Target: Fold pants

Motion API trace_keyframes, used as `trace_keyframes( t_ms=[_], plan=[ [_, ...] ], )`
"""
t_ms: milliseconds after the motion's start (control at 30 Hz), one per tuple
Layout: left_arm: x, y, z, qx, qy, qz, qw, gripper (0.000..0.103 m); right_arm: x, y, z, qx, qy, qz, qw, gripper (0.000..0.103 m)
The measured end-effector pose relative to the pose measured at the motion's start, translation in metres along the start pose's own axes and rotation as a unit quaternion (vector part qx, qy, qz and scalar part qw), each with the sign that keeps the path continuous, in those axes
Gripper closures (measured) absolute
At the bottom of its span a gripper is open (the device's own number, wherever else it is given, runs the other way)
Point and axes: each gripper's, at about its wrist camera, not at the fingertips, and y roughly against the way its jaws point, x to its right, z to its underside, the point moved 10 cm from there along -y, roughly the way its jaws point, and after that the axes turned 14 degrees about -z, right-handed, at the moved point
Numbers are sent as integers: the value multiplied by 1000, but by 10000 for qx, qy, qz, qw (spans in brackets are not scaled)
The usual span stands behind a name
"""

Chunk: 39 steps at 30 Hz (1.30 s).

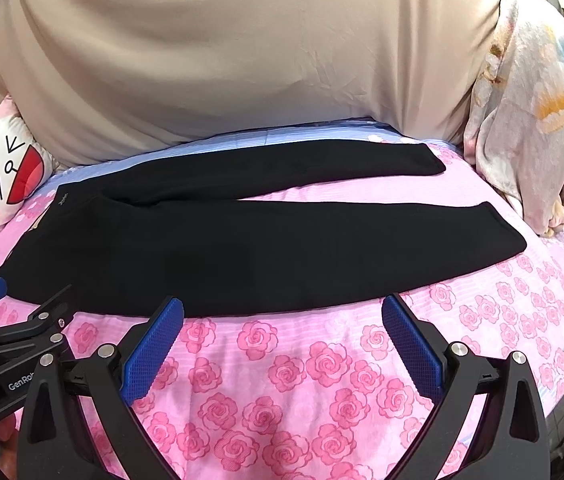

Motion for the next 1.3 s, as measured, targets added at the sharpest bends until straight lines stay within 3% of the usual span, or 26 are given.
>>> trace_keyframes(
  t_ms=[1300],
  plan=[
    [2,-14,-2,-51,-85,14,9999,5,2,-14,2,-93,-40,18,9999,5]
  ],
)
